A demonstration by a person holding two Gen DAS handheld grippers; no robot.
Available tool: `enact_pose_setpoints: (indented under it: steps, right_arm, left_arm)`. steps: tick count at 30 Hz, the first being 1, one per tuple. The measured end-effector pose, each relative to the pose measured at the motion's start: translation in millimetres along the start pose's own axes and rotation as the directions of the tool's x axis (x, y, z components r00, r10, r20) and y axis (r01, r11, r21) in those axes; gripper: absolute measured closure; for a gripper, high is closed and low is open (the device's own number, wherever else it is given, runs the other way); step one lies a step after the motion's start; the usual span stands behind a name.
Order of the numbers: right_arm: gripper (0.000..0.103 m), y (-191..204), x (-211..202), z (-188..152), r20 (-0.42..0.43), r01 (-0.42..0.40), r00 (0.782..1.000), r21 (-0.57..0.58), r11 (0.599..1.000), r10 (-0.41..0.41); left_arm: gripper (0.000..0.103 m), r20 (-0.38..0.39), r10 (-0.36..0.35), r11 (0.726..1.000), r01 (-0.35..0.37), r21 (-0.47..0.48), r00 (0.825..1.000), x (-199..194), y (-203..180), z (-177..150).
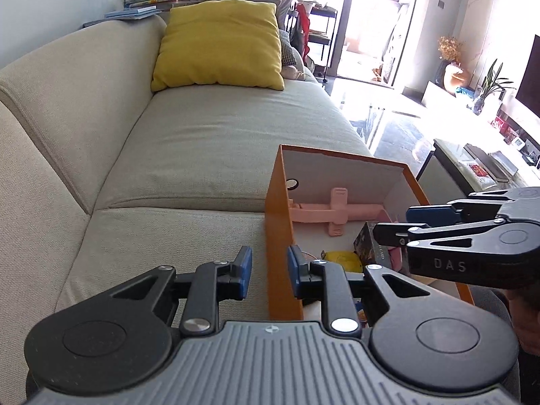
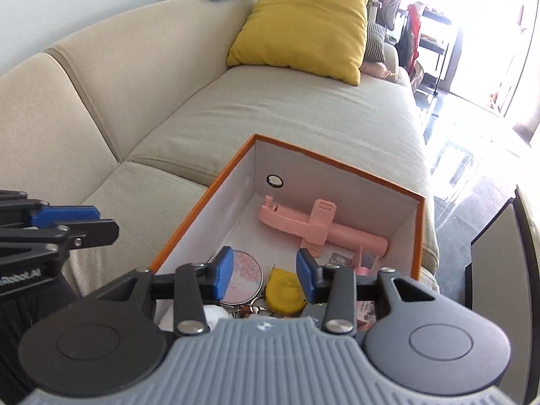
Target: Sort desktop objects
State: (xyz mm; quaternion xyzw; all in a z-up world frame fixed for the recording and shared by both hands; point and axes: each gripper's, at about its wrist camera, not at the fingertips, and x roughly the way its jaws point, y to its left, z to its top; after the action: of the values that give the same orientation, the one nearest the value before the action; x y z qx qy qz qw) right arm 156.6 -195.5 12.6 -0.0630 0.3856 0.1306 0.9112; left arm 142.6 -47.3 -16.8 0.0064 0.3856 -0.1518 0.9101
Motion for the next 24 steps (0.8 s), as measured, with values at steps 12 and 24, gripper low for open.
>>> enact_pose_setpoints:
  steps: [12, 24]
  right_arm:
    - [0.048, -11, -42, -46, 0.101, 0.094, 0.989, 0.104, 0.990, -0.105]
    - [0.041, -11, -42, -98, 0.057, 0.115, 0.990, 0.161, 0.980, -0.126]
  left_arm:
    - [0.039, 0.074, -0.010, 1.000, 0.008, 0.030, 0.997, -2, -46, -25]
    - [0.027, 0.067, 0.046, 0.999, -0.046, 0.003, 0.997, 0, -58, -61]
